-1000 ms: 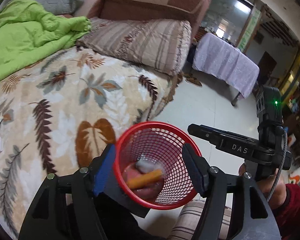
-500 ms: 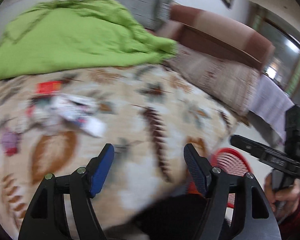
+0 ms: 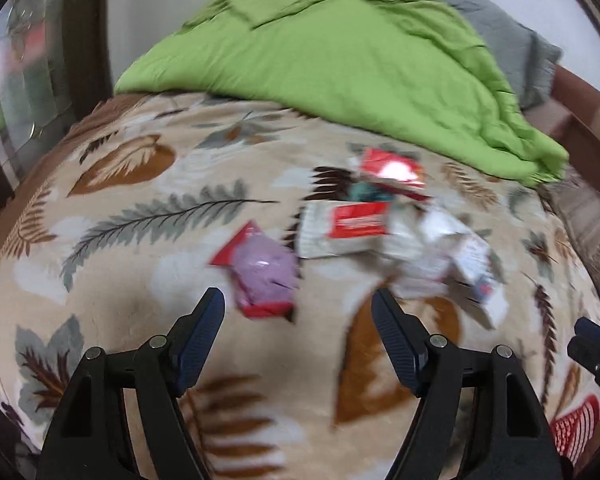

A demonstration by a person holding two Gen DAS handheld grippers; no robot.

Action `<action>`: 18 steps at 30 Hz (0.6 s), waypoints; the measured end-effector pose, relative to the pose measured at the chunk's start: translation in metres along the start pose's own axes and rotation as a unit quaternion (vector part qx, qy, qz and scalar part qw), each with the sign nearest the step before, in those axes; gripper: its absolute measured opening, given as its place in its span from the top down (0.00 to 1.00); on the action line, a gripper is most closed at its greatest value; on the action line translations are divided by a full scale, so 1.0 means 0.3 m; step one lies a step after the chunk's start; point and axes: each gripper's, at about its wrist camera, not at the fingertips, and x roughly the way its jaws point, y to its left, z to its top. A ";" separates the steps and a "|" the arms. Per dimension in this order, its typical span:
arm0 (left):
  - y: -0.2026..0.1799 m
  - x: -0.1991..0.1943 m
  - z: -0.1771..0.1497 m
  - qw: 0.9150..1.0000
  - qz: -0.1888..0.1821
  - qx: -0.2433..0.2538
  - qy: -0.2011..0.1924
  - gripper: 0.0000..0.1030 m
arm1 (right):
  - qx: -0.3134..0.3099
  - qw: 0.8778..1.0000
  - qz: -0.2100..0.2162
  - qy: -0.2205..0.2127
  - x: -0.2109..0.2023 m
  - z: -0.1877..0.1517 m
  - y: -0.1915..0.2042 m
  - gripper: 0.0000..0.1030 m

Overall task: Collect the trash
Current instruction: 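Move both empty tools back over the trash pile, then grasp the purple-red wrapper with the left tool while the right tool grasps the white medicine box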

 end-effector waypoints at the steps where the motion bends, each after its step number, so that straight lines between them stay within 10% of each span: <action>1: 0.010 0.024 0.002 1.000 0.008 -0.003 0.005 0.27 | -0.013 1.000 -0.005 0.006 0.038 0.016 0.016 0.34; 9: 0.033 0.196 0.016 0.998 0.048 -0.001 0.038 0.28 | -0.098 0.993 -0.060 0.025 0.223 0.078 0.070 0.28; 18: 0.048 0.224 0.018 0.998 0.055 -0.002 0.028 0.66 | -0.099 0.991 -0.073 0.050 0.377 0.114 0.061 0.42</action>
